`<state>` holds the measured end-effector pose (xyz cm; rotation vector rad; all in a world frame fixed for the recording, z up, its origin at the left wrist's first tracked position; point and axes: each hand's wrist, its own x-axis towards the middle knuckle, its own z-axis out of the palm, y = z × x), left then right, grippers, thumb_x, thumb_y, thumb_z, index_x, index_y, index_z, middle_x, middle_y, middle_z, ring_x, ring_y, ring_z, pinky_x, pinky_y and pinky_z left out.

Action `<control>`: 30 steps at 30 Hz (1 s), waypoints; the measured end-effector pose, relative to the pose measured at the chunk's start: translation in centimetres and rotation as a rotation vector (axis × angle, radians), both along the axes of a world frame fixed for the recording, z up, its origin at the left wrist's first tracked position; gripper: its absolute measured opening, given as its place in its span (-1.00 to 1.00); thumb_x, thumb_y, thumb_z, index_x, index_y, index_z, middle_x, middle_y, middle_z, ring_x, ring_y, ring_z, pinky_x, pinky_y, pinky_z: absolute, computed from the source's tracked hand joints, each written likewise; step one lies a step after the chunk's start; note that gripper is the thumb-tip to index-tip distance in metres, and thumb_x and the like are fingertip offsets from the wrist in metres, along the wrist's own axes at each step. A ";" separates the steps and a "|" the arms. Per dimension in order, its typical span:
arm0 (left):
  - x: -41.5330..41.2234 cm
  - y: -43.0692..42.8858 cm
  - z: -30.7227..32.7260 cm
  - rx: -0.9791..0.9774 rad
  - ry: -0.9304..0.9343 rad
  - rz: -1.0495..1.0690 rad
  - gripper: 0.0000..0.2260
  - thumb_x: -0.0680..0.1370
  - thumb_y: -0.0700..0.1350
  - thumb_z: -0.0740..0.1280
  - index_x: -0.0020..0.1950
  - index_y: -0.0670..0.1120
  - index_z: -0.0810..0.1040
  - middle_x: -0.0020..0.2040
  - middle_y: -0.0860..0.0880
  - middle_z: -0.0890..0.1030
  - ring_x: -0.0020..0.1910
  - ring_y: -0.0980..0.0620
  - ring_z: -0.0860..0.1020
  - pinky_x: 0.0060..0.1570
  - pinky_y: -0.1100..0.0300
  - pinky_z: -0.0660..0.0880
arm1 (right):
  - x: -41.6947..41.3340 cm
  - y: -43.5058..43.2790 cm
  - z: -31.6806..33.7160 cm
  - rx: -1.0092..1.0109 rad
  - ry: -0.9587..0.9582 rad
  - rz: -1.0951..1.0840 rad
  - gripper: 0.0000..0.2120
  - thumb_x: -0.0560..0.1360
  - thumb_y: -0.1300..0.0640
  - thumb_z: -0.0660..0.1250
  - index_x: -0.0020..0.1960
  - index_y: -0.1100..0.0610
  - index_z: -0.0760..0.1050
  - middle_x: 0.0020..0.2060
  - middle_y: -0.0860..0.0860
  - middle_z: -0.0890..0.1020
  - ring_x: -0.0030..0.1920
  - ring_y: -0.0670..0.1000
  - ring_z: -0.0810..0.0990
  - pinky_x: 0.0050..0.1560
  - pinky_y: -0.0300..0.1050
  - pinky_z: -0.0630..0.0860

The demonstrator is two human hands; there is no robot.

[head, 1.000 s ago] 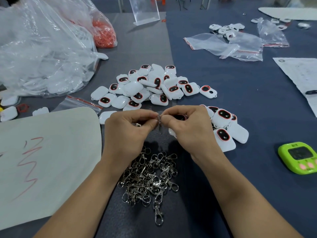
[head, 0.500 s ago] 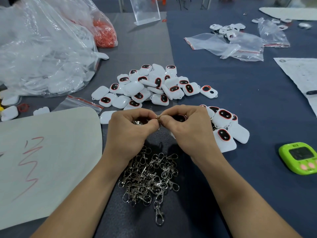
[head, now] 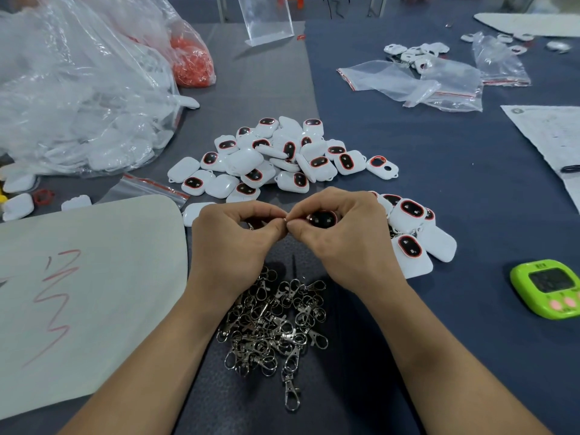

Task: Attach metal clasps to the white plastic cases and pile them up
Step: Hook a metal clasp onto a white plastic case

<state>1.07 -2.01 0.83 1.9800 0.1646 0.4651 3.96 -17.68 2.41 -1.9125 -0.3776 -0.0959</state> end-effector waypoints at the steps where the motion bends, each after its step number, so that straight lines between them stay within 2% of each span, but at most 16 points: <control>1: -0.1 -0.1 0.1 0.008 -0.006 0.004 -0.87 0.40 -0.14 0.58 -0.22 0.10 0.74 -0.51 0.19 0.58 -0.57 0.24 0.42 -0.50 0.44 0.31 | 0.0 0.0 0.0 -0.014 -0.011 -0.010 -0.85 0.40 0.24 0.57 -0.21 -0.01 0.72 -0.25 -0.17 0.69 -0.18 -0.17 0.65 -0.16 -0.40 0.48; 4: -0.2 -0.4 0.4 0.017 -0.034 -0.005 -0.83 0.39 -0.16 0.60 -0.23 0.11 0.73 -0.43 0.21 0.64 -0.50 0.27 0.51 -0.45 0.47 0.35 | 0.1 0.1 -0.1 -0.027 -0.041 -0.057 -0.83 0.42 0.25 0.54 -0.22 -0.01 0.69 -0.26 -0.15 0.69 -0.22 -0.16 0.64 -0.19 -0.41 0.49; 7: -0.1 -0.5 0.4 0.009 -0.066 -0.042 -0.81 0.39 -0.18 0.58 -0.24 0.12 0.72 -0.44 0.21 0.62 -0.53 0.26 0.46 -0.48 0.47 0.30 | 0.1 0.3 -0.3 -0.042 -0.054 -0.087 -0.84 0.45 0.25 0.51 -0.20 0.01 0.68 -0.26 -0.14 0.68 -0.22 -0.13 0.64 -0.20 -0.39 0.49; 10: 0.1 -0.3 0.3 -0.087 -0.057 -0.104 -0.88 0.39 -0.15 0.53 -0.23 0.09 0.74 -0.42 0.14 0.63 -0.51 0.23 0.43 -0.46 0.42 0.31 | 0.2 0.3 -0.4 -0.058 -0.071 -0.081 -0.83 0.47 0.26 0.50 -0.17 0.00 0.69 -0.22 -0.13 0.69 -0.17 -0.10 0.64 -0.14 -0.30 0.53; 14: 0.4 -0.1 0.1 -0.199 -0.015 -0.189 -0.86 0.36 -0.14 0.50 -0.24 0.12 0.74 -0.36 0.07 0.68 -0.40 0.23 0.51 -0.36 0.37 0.41 | 0.4 0.1 -0.3 -0.072 -0.084 -0.047 -0.81 0.46 0.29 0.49 -0.17 0.01 0.72 -0.21 -0.11 0.68 -0.15 -0.10 0.64 -0.11 -0.19 0.54; 21: 0.4 -0.1 -0.1 -0.215 0.005 -0.190 -0.90 0.33 -0.12 0.49 -0.25 0.09 0.73 -0.37 0.03 0.67 -0.40 0.17 0.51 -0.39 0.33 0.42 | 0.4 0.0 -0.4 -0.055 -0.128 -0.042 -0.85 0.45 0.27 0.51 -0.17 0.03 0.72 -0.20 -0.11 0.68 -0.15 -0.09 0.65 -0.09 -0.12 0.57; 30: 0.3 -0.6 0.1 -0.229 -0.014 -0.154 -0.91 0.25 -0.18 0.42 -0.34 0.00 0.67 -0.47 0.09 0.54 -0.48 0.18 0.37 -0.49 0.35 0.27 | 0.4 0.0 -0.3 -0.027 -0.188 0.027 -0.83 0.42 0.32 0.52 -0.19 0.06 0.72 -0.22 -0.10 0.68 -0.17 -0.09 0.65 -0.15 -0.23 0.54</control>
